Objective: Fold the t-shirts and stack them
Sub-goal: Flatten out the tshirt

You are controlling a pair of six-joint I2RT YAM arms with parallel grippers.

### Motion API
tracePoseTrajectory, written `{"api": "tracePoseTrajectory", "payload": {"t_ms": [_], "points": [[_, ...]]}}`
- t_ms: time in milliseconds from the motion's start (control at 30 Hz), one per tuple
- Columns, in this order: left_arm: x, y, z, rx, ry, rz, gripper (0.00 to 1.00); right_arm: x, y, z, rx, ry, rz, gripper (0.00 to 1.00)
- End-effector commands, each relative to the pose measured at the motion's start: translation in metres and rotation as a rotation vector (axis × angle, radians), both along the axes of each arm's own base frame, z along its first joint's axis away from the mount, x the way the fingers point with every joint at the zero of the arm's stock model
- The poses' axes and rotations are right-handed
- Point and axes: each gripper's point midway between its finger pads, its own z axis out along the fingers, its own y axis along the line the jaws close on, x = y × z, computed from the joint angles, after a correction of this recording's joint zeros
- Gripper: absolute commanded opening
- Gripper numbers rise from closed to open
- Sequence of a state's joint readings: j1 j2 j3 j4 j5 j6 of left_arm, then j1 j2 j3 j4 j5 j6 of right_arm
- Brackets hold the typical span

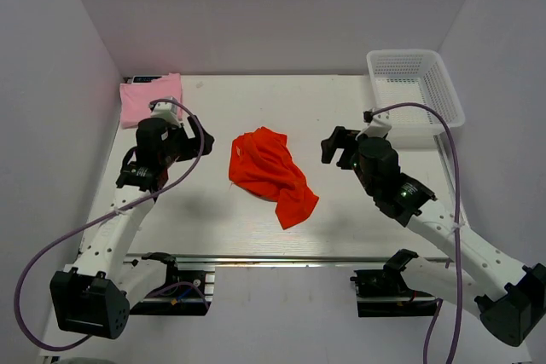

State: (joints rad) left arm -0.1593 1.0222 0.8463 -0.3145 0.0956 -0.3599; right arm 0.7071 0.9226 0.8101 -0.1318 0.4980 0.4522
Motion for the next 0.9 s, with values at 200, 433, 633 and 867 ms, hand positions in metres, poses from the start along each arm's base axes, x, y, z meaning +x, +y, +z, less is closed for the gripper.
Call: {"api": "tracePoseTrajectory", "payload": {"t_ms": [200,433,633,867], "points": [[-0.011,-0.028,-0.042,-0.055,0.100,-0.143,1.00,0.010,0.001,-0.030,-0.124,0.074,-0.016,0.90],[-0.017,-0.058,-0.082,-0.111,0.234,-0.281,1.00,0.018,-0.008,-0.072,-0.314,0.259,-0.092,0.90],[0.016,-0.067,-0.082,-0.025,0.218,-0.282,1.00,0.003,0.001,-0.120,-0.370,0.372,0.022,0.89],[0.087,-0.096,-0.078,0.027,0.210,-0.311,1.00,-0.042,0.044,-0.142,-0.201,0.346,0.384,0.90]]}}
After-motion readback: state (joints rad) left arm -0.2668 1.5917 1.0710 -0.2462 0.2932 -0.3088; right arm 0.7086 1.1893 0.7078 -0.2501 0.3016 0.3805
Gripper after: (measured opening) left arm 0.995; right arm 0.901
